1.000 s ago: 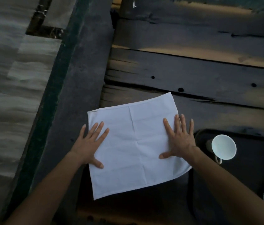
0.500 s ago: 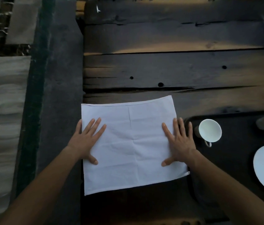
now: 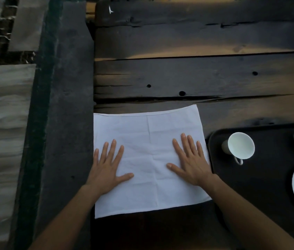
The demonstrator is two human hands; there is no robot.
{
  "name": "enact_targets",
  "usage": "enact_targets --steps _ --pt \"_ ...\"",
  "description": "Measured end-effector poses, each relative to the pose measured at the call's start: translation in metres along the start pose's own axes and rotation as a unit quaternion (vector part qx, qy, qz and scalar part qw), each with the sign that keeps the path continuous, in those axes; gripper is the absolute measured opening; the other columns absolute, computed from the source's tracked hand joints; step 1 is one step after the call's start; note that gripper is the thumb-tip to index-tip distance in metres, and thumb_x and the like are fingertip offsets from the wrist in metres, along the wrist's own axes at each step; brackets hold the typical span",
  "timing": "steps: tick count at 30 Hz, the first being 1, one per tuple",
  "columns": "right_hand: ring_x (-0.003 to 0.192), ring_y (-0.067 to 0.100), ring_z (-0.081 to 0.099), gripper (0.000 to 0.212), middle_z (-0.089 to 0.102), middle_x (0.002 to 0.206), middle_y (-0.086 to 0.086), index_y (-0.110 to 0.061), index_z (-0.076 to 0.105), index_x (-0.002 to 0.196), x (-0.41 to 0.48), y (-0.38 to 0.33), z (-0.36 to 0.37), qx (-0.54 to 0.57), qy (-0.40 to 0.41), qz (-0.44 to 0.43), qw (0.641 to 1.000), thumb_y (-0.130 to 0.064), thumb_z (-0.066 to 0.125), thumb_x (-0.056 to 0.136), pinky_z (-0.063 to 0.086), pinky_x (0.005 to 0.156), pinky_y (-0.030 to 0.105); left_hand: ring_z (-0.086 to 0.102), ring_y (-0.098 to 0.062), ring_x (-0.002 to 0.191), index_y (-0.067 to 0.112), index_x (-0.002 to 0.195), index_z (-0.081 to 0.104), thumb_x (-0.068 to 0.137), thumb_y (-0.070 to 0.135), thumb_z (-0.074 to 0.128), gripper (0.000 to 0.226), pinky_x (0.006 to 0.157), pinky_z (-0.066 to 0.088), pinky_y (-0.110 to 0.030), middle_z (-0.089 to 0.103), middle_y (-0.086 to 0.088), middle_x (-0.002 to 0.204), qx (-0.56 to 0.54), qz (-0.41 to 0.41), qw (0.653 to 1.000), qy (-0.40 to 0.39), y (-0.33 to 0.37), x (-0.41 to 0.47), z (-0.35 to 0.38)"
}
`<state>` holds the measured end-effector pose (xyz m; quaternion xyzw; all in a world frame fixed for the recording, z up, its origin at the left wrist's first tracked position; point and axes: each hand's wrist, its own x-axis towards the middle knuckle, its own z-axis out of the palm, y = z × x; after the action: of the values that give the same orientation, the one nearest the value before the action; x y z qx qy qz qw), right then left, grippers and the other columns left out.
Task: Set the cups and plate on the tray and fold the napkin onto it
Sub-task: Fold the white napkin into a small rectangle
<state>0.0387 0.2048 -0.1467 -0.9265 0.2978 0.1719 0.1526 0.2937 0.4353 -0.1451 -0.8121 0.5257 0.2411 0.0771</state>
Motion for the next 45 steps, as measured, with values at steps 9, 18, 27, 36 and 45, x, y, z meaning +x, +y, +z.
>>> enact_targets --steps 9,18,27,36,45 --pt "0.154 0.032 -0.012 0.101 -0.012 0.168 0.01 -0.042 0.004 0.159 0.01 0.01 0.013 0.018 0.07 0.052 0.996 -0.093 0.034 0.076 0.001 0.123 0.053 -0.005 -0.032 0.155 0.025 0.161 0.008 0.084 0.087 0.031 0.102 0.12 0.006 -0.061 -0.005 -0.007 0.169 -0.006 0.007 0.998 0.061 -0.001 0.01 0.008" --pt "0.145 0.04 0.033 0.044 0.039 0.155 0.022 -0.015 0.06 0.13 0.053 0.008 -0.015 0.031 0.207 0.03 0.977 -0.041 0.044 0.099 0.018 0.119 0.059 0.036 -0.026 0.143 0.011 0.15 0.043 0.099 0.047 0.032 0.064 0.104 0.032 -0.05 0.036 -0.011 0.16 -0.006 -0.03 0.984 0.176 -0.009 0.049 -0.028" --pt "0.129 0.038 0.053 0.049 0.051 0.147 0.018 -0.009 0.053 0.143 0.139 0.073 -0.085 -0.115 0.11 -0.043 0.986 -0.012 0.054 0.094 0.032 0.113 0.05 0.027 -0.026 0.148 0.014 0.158 0.025 0.1 0.019 0.043 0.061 0.114 0.03 -0.046 0.025 -0.007 0.164 0.022 -0.031 0.989 0.141 -0.053 0.124 -0.073" --pt "0.079 0.044 0.065 0.015 0.07 0.087 0.022 -0.005 0.079 0.093 0.151 0.089 -0.114 -0.053 0.146 -0.118 0.981 0.0 0.077 0.079 0.052 0.074 0.042 0.058 -0.022 0.097 0.032 0.102 0.068 0.093 0.035 0.064 0.011 0.095 0.047 -0.049 0.06 0.008 0.096 -0.098 -0.014 0.985 0.143 -0.082 0.136 -0.105" --pt "0.086 0.043 0.069 0.022 0.074 0.101 0.023 -0.006 0.072 0.114 0.157 0.081 -0.135 -0.068 0.139 -0.091 0.984 -0.009 0.063 0.094 0.046 0.071 0.039 0.063 -0.018 0.081 0.03 0.097 0.066 0.093 0.034 0.063 0.006 0.073 0.054 -0.039 0.069 0.002 0.09 -0.064 0.005 0.981 0.181 -0.103 0.137 -0.133"
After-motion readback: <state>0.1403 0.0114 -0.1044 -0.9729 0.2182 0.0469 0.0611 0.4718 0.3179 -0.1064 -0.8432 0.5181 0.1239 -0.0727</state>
